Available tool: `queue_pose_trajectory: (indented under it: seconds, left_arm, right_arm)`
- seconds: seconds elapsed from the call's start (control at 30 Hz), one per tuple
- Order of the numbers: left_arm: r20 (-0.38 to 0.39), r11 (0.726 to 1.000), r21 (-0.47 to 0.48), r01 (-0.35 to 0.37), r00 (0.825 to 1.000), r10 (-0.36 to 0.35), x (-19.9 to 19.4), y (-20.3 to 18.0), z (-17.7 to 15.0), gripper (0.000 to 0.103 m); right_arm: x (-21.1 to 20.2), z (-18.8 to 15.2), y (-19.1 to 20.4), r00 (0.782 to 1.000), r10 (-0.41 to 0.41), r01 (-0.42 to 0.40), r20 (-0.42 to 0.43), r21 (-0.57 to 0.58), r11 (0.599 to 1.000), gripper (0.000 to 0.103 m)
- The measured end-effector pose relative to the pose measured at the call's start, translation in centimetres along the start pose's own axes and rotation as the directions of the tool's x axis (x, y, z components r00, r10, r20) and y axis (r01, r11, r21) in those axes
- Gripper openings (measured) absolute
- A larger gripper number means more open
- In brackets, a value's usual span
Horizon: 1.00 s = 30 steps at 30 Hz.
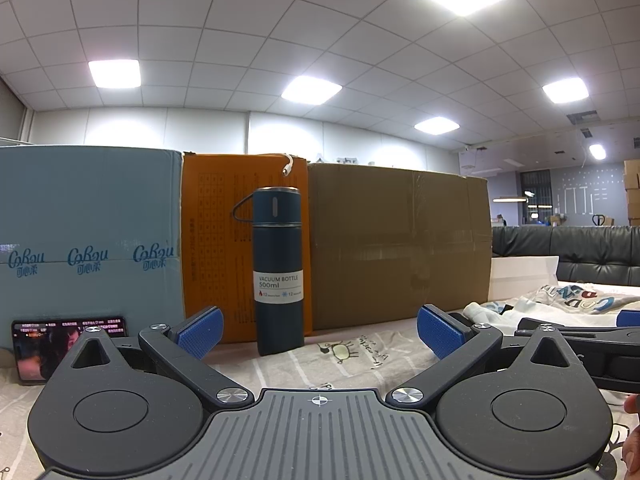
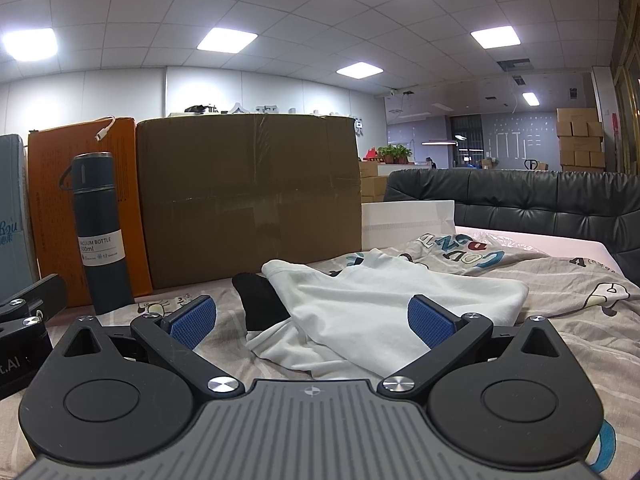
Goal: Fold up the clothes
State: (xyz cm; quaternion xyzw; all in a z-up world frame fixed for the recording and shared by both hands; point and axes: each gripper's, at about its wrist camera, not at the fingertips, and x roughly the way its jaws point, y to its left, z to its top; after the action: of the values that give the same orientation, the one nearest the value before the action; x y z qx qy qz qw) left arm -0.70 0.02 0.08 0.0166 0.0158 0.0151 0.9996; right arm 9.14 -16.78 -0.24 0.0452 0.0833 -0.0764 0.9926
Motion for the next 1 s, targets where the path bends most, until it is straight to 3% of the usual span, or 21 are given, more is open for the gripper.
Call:
queue_pose_trajectory:
  seconds: [0.57,1.0]
  left_arm:
    - [0.014,0.999,0.006,0.046,0.999,-0.047,-0.4,-0.1,0.0,0.103]
    - [0.031,1.0,-0.025,0.002,1.0,-0.001,-1.8,-0.3,1.4,0.103]
  right_arm:
    - [-0.1,0.0,-0.1,1.0,0.0,0.0,0.006,0.013,1.0,0.103]
    - [-1.7,0.6,-1.6,0.997,0.033,-0.041,0.072,0.117,0.992,0.103]
